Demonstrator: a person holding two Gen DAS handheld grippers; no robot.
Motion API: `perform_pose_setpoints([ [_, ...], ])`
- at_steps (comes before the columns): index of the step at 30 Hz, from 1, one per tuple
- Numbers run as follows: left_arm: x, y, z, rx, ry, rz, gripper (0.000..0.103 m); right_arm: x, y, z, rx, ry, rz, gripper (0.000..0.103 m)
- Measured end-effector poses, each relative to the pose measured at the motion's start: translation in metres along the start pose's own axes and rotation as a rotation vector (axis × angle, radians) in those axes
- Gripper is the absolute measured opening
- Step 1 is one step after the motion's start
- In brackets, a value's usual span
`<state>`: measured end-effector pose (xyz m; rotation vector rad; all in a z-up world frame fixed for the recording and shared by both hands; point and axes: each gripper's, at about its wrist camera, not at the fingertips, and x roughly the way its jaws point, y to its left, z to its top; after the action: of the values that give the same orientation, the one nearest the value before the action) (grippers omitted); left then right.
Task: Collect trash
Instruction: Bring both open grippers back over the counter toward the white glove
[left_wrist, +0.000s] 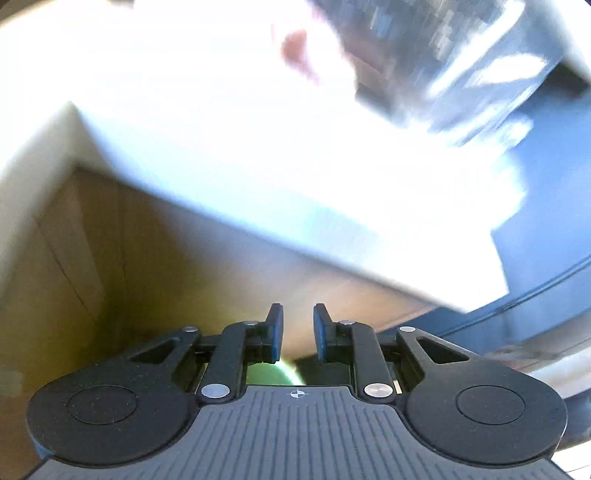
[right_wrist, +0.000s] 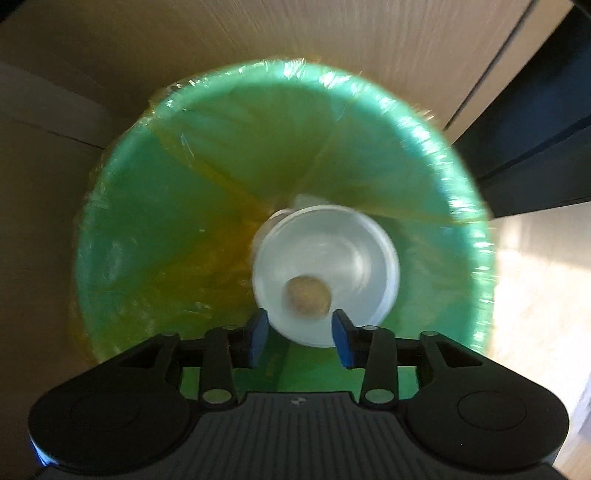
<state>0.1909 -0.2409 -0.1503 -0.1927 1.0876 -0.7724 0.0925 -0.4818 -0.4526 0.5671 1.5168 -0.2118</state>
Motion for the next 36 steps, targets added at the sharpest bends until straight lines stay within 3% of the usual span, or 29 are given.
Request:
perform_pose_setpoints([
  [3,-0.060,0.019,0.001,-0.022,-0.112,0.029,0.020,-0.010,-0.001,0.010,0.012,-0.005,-0.004,0.046],
  [8,-0.147,0.062,0.002,-0.086,-0.239,0.147,0.020,-0.064,0.001,0.023,0.025,-0.095,-0.016,0.046],
  [11,-0.182,0.089,0.001,-0.113,-0.293,0.210,0.020,-0.110,0.014,0.026,0.003,-0.184,-0.057,0.047],
  [15,-0.216,0.122,-0.008,-0.180,-0.334,0.277,0.020,-0.174,0.048,0.021,-0.062,-0.271,-0.043,0.053],
  [20,-0.237,0.150,-0.019,-0.236,-0.392,0.287,0.020,-0.246,0.124,0.007,-0.235,-0.420,-0.030,0.053],
  [24,-0.261,0.168,-0.018,-0.303,-0.487,0.346,0.020,-0.309,0.199,-0.013,-0.451,-0.589,0.023,0.053],
  [28,-0.274,0.178,-0.007,-0.354,-0.571,0.453,0.020,-0.353,0.274,-0.025,-0.684,-0.726,0.061,0.068],
  [31,-0.281,0.192,0.000,-0.383,-0.554,0.551,0.020,-0.360,0.326,-0.025,-0.822,-0.757,0.099,0.070],
  [36,-0.287,0.211,0.003,-0.427,-0.499,0.603,0.020,-0.348,0.423,-0.021,-1.002,-0.700,0.164,0.070],
])
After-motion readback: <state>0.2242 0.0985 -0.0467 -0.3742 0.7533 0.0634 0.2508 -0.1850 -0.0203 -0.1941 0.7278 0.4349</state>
